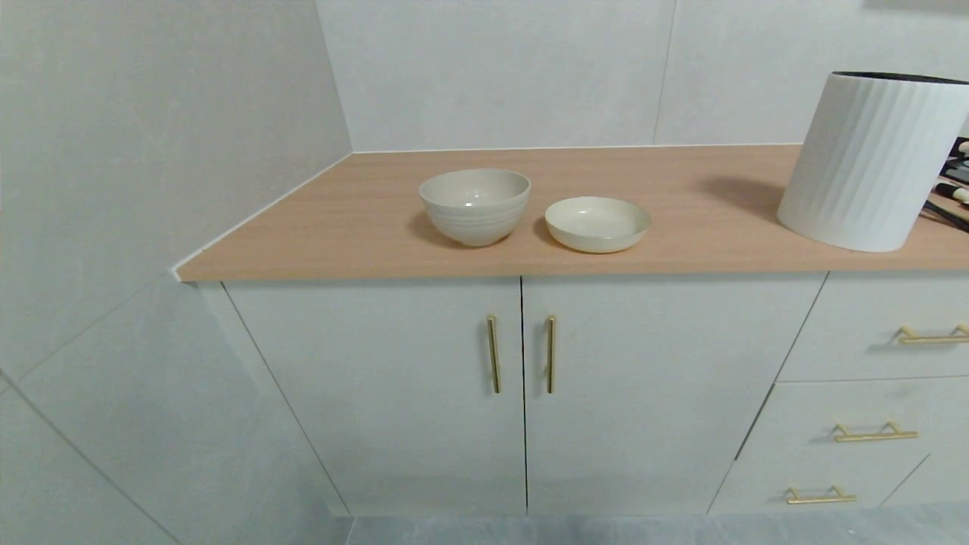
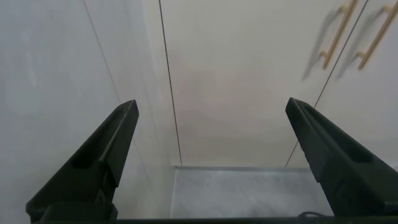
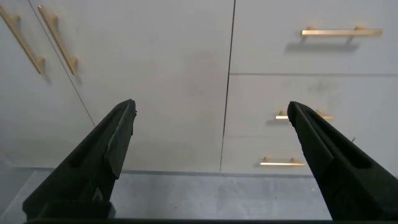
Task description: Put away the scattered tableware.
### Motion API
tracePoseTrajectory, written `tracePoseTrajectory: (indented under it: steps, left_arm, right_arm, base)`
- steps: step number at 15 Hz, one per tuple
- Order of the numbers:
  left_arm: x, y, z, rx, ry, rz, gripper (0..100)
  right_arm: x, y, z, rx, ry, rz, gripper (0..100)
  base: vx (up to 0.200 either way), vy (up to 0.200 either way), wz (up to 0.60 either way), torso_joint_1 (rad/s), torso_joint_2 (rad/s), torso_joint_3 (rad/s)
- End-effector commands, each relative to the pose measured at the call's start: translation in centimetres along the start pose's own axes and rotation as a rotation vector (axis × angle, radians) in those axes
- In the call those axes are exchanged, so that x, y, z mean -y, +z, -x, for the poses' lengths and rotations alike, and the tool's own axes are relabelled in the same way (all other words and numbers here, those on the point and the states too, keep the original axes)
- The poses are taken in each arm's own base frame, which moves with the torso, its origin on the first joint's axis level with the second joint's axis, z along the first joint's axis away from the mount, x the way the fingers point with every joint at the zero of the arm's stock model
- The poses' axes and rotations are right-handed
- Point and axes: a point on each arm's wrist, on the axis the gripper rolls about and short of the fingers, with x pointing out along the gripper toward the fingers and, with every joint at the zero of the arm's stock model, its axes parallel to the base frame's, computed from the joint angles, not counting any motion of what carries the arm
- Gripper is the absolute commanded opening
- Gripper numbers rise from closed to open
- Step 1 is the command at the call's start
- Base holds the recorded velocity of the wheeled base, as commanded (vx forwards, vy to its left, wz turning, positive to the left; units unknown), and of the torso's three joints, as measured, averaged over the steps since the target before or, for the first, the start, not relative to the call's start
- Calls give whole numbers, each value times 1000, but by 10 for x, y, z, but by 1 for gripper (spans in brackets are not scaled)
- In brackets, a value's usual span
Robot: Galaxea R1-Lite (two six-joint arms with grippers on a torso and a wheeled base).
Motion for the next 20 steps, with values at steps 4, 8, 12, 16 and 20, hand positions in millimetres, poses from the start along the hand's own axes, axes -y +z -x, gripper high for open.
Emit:
tracePoseTrajectory:
  steps: [4,8,12,16,20]
  left_arm:
    - [0,0,0,-1,1,0,100]
    - [0,0,0,-1,1,0,100]
    - [0,0,0,-1,1,0,100]
    - [0,0,0,-1,1,-1,100]
    - [0,0,0,-1,1,-1,100]
  right_arm:
    - [0,0,0,0,1,0,100]
    - [0,0,0,0,1,0,100]
    - [0,0,0,0,1,0,100]
    - [0,0,0,0,1,0,100]
    - [0,0,0,-1,1,2,100]
  base:
    - [0,0,0,-130,452,316]
    - [0,0,0,-50,264,199]
    - [0,0,0,-3,15,9]
    - [50,0,0,2,1,2]
    - [100,0,0,-2,4,4]
